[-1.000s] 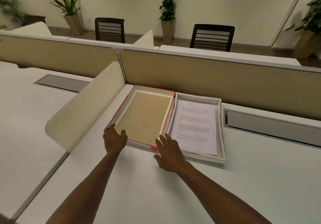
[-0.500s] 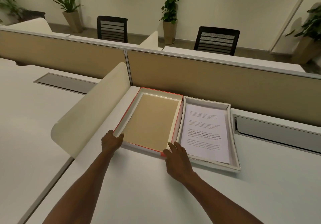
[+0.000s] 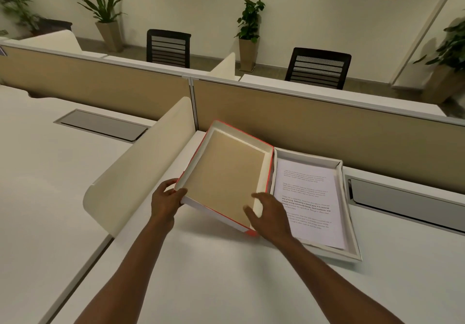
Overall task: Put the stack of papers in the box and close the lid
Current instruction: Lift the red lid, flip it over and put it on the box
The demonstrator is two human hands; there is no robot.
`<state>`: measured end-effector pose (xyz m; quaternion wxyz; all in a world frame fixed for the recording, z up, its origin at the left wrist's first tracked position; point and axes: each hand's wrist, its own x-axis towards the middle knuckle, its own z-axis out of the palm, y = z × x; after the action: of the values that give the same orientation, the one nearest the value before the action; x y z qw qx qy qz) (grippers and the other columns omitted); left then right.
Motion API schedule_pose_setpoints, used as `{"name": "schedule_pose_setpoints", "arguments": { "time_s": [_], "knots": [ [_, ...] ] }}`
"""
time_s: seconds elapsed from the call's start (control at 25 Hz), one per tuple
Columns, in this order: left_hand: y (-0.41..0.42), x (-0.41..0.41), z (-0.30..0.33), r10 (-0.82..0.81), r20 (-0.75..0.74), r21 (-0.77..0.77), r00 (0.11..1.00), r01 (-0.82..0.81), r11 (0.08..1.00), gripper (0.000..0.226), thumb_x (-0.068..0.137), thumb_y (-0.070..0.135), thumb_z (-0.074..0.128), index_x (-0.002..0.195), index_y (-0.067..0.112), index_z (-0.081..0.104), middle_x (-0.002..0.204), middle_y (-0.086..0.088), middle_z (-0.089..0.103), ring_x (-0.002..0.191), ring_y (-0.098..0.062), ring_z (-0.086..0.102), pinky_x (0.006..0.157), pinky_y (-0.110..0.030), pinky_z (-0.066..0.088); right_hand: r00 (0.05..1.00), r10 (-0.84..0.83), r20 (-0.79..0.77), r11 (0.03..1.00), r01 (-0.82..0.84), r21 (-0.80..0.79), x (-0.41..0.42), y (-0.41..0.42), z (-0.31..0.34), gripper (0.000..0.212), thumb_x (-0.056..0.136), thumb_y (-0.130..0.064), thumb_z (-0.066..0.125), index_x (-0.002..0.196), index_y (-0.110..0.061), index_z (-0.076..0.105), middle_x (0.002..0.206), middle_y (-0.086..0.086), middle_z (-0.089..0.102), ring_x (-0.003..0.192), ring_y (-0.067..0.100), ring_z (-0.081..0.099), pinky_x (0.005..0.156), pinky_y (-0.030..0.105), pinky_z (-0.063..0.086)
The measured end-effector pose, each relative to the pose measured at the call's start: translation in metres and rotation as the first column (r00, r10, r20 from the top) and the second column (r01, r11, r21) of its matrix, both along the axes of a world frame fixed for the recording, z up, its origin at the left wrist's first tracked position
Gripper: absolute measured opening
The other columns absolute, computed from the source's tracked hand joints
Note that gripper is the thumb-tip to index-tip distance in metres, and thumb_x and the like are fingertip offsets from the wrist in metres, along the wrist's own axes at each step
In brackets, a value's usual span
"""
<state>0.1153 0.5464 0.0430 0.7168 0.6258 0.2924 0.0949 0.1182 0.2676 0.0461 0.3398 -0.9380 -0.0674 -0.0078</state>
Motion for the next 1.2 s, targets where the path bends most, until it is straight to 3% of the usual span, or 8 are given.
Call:
{"name": "schedule_pose_setpoints", "arguments": {
  "time_s": [0.12, 0.28, 0.48, 0.68, 0.84, 1.0, 1.12, 1.2],
  "knots": [
    [-0.018, -0.012, 0.023, -0.017, 0.132, 0.156, 0.991, -0.004, 0.988, 0.039, 0.080, 0.005, 0.075, 0.101, 0.039, 0.072, 0.098, -0.005, 0.073, 0.083, -0.020, 0.069, 0.073, -0.036, 0.058, 0.988, -0.106, -0.109, 0.949, 0.133, 0.284, 0.037, 0.027, 0.060, 0.048, 0.084, -0.049, 0.071, 0.122, -0.020, 0.067, 0.111, 0.001, 0.072, 0.096, 0.017, 0.070, 0.090, 0.037, 0.056],
    [-0.051, -0.028, 0.045, -0.066, 0.233, 0.321, 0.970, -0.013, 0.947, 0.039, 0.075, 0.018, 0.079, 0.107, 0.040, 0.071, 0.099, 0.018, 0.074, 0.086, -0.003, 0.071, 0.066, -0.014, 0.056, 0.947, -0.052, -0.316, 0.821, 0.220, 0.526, 0.076, 0.068, 0.126, 0.056, 0.082, -0.054, 0.070, 0.119, -0.012, 0.063, 0.102, 0.009, 0.071, 0.083, 0.022, 0.075, 0.065, 0.037, 0.064],
    [-0.079, -0.035, 0.059, -0.074, 0.289, 0.346, 0.955, -0.031, 0.938, 0.041, 0.079, 0.016, 0.081, 0.109, 0.041, 0.069, 0.103, 0.024, 0.072, 0.096, -0.002, 0.067, 0.067, -0.011, 0.056, 0.908, -0.118, -0.402, 0.742, 0.349, 0.572, 0.091, 0.092, 0.146, 0.027, 0.086, -0.031, 0.075, 0.077, -0.008, 0.062, 0.093, 0.017, 0.075, 0.066, 0.027, 0.076, 0.054, 0.041, 0.063],
    [-0.094, -0.038, 0.065, -0.084, 0.317, 0.382, 0.945, -0.046, 0.923, 0.047, 0.079, 0.017, 0.084, 0.123, 0.023, 0.067, 0.124, 0.000, 0.070, 0.107, -0.022, 0.066, 0.079, -0.014, 0.056, 0.912, -0.131, -0.388, 0.711, 0.359, 0.604, 0.087, 0.089, 0.140, 0.017, 0.088, -0.008, 0.071, 0.074, -0.009, 0.061, 0.097, 0.018, 0.075, 0.070, 0.025, 0.076, 0.054, 0.036, 0.063],
    [-0.100, -0.047, 0.077, -0.172, 0.325, 0.383, 0.930, 0.037, 0.923, 0.073, 0.065, 0.049, 0.089, 0.129, 0.033, 0.057, 0.115, 0.021, 0.064, 0.101, -0.003, 0.067, 0.073, -0.006, 0.057, 0.921, -0.087, -0.379, 0.654, 0.340, 0.676, 0.080, 0.073, 0.151, 0.010, 0.090, -0.003, 0.067, 0.081, -0.007, 0.063, 0.099, 0.017, 0.073, 0.076, 0.026, 0.074, 0.055, 0.034, 0.061],
    [-0.094, -0.049, 0.077, -0.233, 0.319, 0.227, 0.918, 0.165, 0.960, 0.090, 0.063, 0.083, 0.065, 0.132, 0.026, 0.058, 0.127, 0.006, 0.067, 0.115, -0.014, 0.066, 0.095, -0.040, 0.060, 0.927, 0.077, -0.368, 0.530, 0.275, 0.803, 0.063, 0.044, 0.174, 0.007, 0.095, -0.005, 0.058, 0.090, -0.008, 0.062, 0.093, 0.014, 0.073, 0.070, 0.021, 0.073, 0.051, 0.028, 0.058],
    [-0.096, -0.047, 0.072, -0.309, 0.344, 0.166, 0.887, 0.267, 0.949, 0.047, 0.089, 0.048, 0.048, 0.129, 0.025, 0.057, 0.128, 0.003, 0.066, 0.115, -0.017, 0.066, 0.103, -0.048, 0.052, 0.924, 0.150, -0.352, 0.480, 0.243, 0.843, 0.046, 0.027, 0.182, 0.011, 0.098, -0.006, 0.053, 0.097, -0.011, 0.063, 0.099, 0.011, 0.073, 0.081, 0.022, 0.074, 0.058, 0.029, 0.061],
    [-0.097, -0.043, 0.073, -0.338, 0.376, 0.133, 0.863, 0.310, 0.941, 0.060, 0.087, 0.059, 0.052, 0.134, 0.021, 0.057, 0.132, 0.000, 0.066, 0.116, -0.013, 0.067, 0.105, -0.050, 0.052, 0.931, 0.168, -0.323, 0.464, 0.214, 0.859, 0.036, 0.019, 0.186, 0.012, 0.099, -0.008, 0.052, 0.099, -0.013, 0.063, 0.104, 0.010, 0.071, 0.088, 0.023, 0.073, 0.066, 0.031, 0.062]
  ]
}}
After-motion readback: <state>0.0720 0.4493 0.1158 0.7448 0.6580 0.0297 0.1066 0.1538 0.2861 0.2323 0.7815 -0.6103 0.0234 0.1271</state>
